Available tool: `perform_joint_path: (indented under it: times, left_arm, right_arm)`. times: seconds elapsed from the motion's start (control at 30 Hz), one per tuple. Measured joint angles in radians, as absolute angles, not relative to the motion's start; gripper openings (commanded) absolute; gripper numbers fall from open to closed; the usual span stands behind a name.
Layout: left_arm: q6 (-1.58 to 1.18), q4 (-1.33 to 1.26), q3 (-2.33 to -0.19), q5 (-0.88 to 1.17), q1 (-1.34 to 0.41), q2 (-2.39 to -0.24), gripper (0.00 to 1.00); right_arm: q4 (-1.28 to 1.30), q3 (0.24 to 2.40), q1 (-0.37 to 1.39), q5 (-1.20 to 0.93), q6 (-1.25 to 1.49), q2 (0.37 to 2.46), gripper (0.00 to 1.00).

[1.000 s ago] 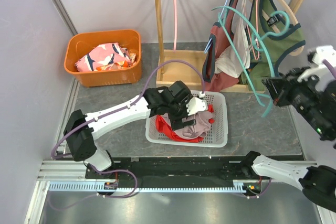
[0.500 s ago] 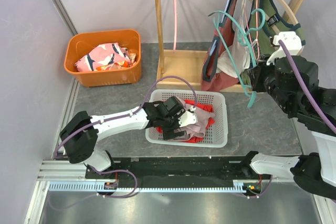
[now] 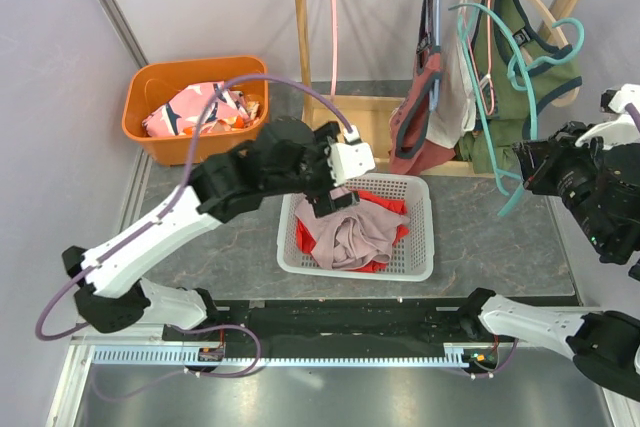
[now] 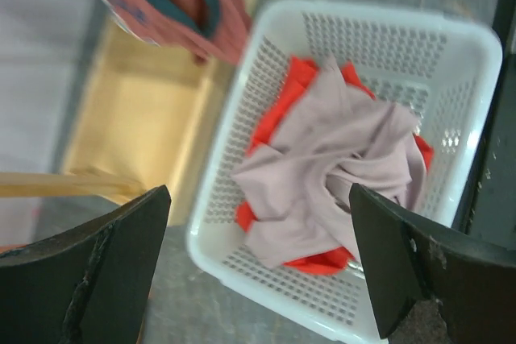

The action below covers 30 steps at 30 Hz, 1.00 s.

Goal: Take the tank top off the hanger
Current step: Place the hanger at the clothesline.

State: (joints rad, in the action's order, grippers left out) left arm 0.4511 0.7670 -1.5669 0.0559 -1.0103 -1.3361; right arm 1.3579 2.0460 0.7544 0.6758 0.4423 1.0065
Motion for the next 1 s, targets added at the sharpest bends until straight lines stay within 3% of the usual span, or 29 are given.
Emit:
perform_joint_path:
  times: [0.27,0.53,0.67,1.0]
  left_arm:
    - [0.549,0.825,-1.818,0.007,-0.987,-1.292,0.99]
    - [0.678,0.805,-1.903,-0.079,-0.883,-1.275,0.98]
    - [0.694,0.805,-1.924,-0.098,-0.849,-1.268,0.93]
    - [0.693,0.802,-1.964,-0.093,-0.773,-1.227,0.92]
  right_arm:
    - [1.365,2.223,0.754,0.607,0.441,1.151,0.0]
    - [1.344,2.362,0.754,0.448,0.441,1.295,0.0]
    - [1.339,2.361,0.755,0.448,0.441,1.331,0.0]
    - [1.193,2.186,0.767,0.578,0.5,1.383,0.0]
